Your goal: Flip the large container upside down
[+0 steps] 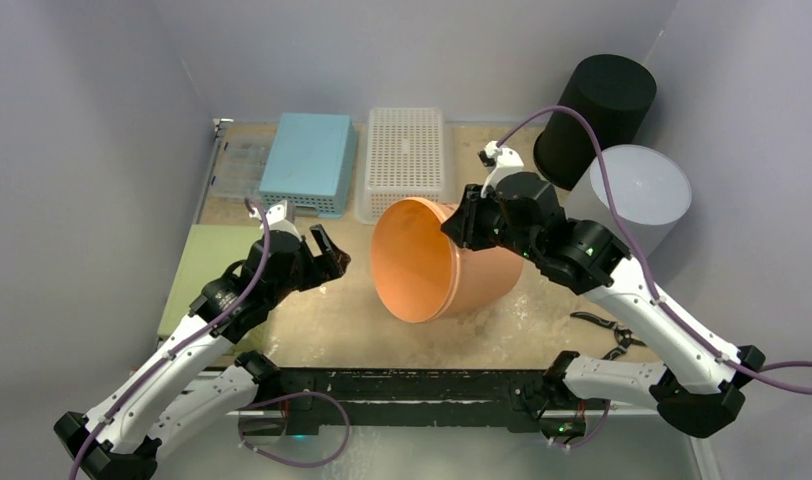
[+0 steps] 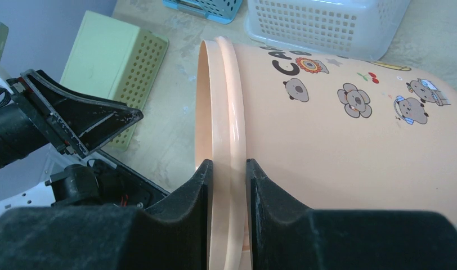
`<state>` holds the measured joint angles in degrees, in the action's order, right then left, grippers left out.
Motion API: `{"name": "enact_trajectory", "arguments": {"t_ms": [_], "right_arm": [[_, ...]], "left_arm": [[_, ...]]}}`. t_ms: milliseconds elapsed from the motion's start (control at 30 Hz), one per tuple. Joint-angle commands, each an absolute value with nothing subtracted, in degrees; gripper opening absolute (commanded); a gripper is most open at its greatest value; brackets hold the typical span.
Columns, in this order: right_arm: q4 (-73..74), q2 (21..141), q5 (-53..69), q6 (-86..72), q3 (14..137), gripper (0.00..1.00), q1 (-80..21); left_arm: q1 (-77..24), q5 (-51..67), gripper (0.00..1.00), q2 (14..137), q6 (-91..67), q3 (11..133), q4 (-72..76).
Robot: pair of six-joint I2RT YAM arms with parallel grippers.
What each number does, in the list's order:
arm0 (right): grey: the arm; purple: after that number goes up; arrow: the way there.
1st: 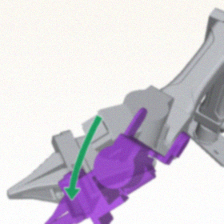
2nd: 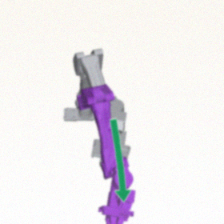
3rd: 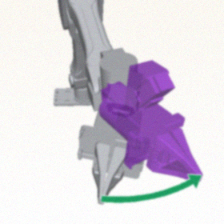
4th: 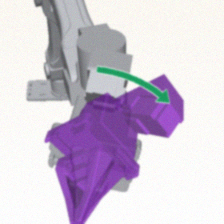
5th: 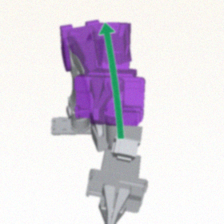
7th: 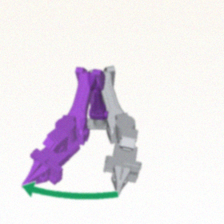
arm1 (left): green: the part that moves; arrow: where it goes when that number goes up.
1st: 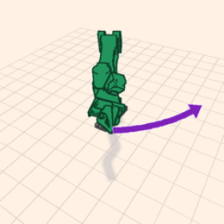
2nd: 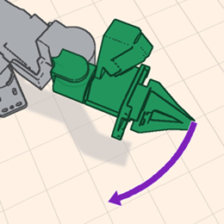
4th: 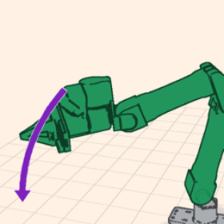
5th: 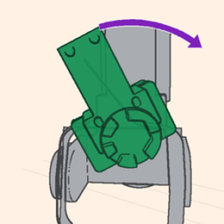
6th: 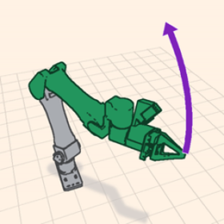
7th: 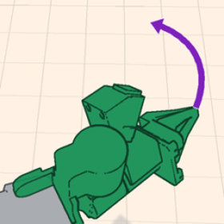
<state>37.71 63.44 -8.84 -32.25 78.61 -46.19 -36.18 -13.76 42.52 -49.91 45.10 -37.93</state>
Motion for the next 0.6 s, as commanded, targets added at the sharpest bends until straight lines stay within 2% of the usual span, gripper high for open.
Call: {"name": "enact_trajectory", "arguments": {"t_ms": [0, 567], "right_arm": [[43.06, 65.74, -14.94, -34.65, 76.26, 0.00, -49.36], [42.63, 76.49, -27.11, -42.66, 76.67, 0.00, -65.47]], "left_arm": [[-36.56, -14.72, 0.81, 42.16, -49.99, 45.79, -36.10], [-36.54, -13.77, 0.81, 42.30, -51.63, 40.15, -32.99]]}}
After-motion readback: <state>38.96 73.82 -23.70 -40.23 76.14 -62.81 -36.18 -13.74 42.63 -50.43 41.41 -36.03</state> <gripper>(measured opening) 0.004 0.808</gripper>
